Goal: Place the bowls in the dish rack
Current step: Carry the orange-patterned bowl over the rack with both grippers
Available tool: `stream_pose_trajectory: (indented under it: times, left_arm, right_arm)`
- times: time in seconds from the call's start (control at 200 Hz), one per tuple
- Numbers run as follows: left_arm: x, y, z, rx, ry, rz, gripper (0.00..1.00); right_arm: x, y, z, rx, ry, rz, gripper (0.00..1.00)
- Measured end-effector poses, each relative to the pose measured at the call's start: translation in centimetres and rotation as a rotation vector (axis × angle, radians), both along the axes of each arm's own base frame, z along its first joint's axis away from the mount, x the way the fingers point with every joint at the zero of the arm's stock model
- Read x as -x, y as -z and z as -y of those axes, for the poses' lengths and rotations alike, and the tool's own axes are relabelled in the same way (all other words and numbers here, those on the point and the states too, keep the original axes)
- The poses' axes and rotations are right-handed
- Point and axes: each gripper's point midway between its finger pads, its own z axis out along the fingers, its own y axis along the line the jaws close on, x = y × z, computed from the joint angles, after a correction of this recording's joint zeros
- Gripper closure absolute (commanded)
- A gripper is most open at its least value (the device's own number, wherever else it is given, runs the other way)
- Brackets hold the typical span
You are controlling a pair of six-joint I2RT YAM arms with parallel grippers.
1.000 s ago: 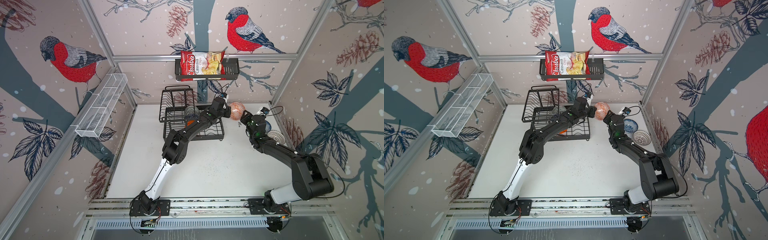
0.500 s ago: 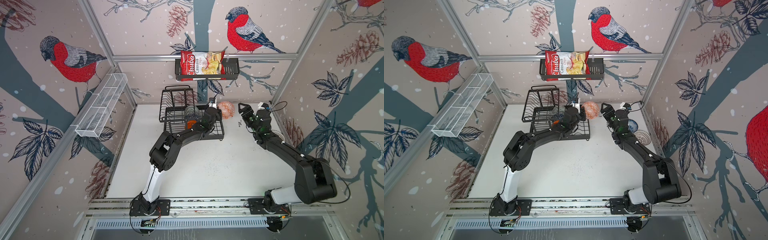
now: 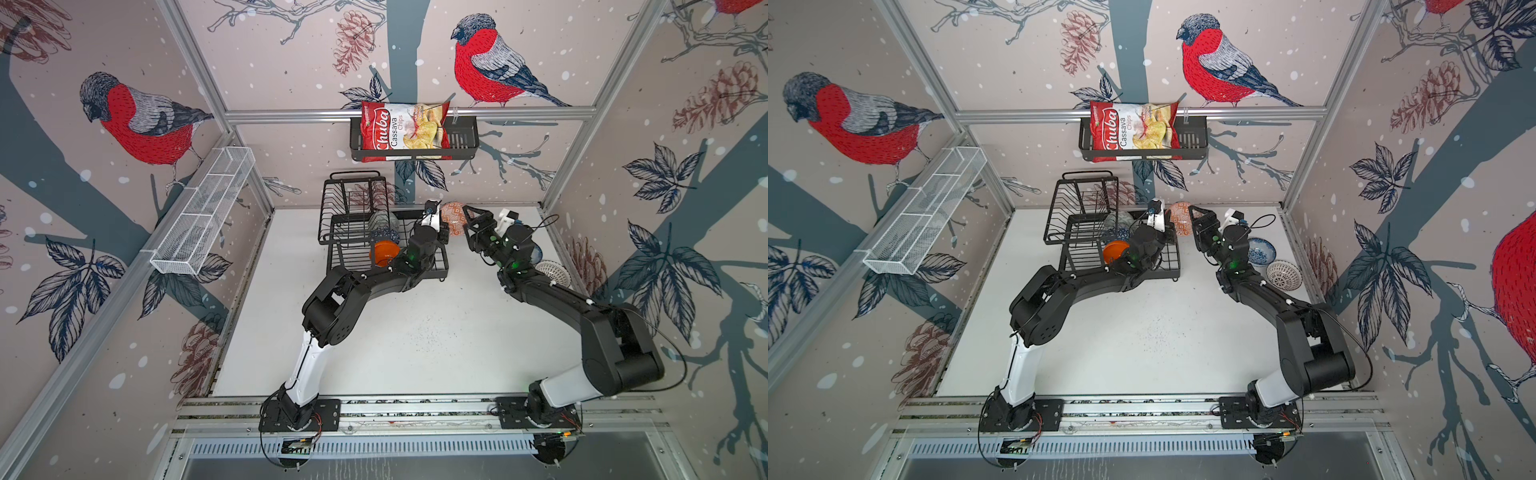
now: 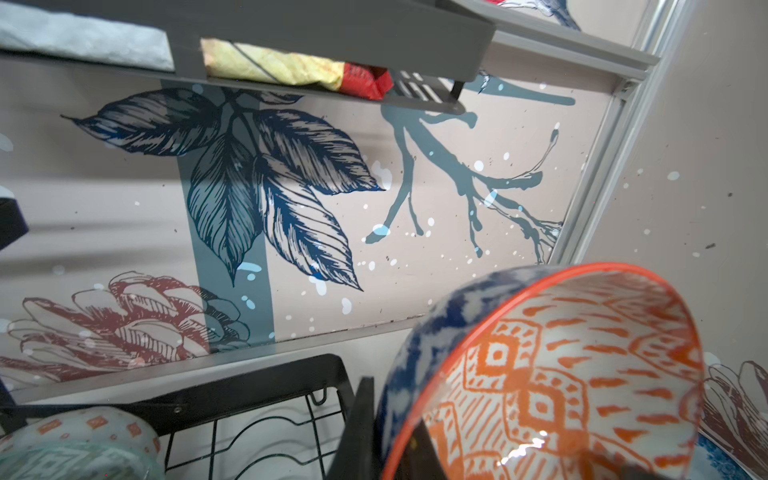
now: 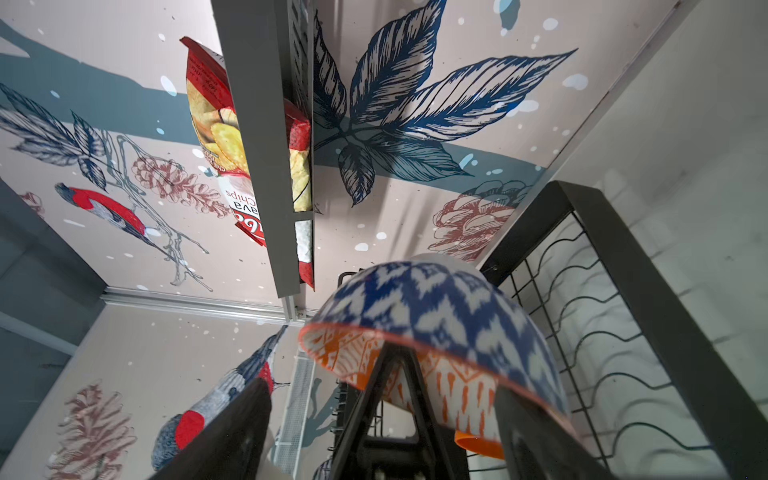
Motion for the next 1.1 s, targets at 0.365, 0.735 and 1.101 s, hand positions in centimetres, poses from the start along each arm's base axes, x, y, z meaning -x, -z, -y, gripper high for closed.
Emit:
stream_pose_trajectory:
  times: [0.365, 0.735, 1.101]
  left_arm:
    - [1.7, -0.7, 0.4, -0.059, -0.060, 0.102, 1.00]
    - [2.5, -0.4, -0.5, -0.081, -0.087, 0.141, 1.00]
    - [2.6, 0.3, -1.4, -0.132, -0.122, 0.129, 0.74]
  right_arm:
    - [-1.6, -2.4, -1.4, -0.118, -0.052, 0.063, 0.34]
    - [-0.7, -2.5, -1.1, -0.110, -0.071, 0.053, 0.85]
    - [0.1, -2.2, -2.4, -0.127, -0.141, 0.061, 0.99]
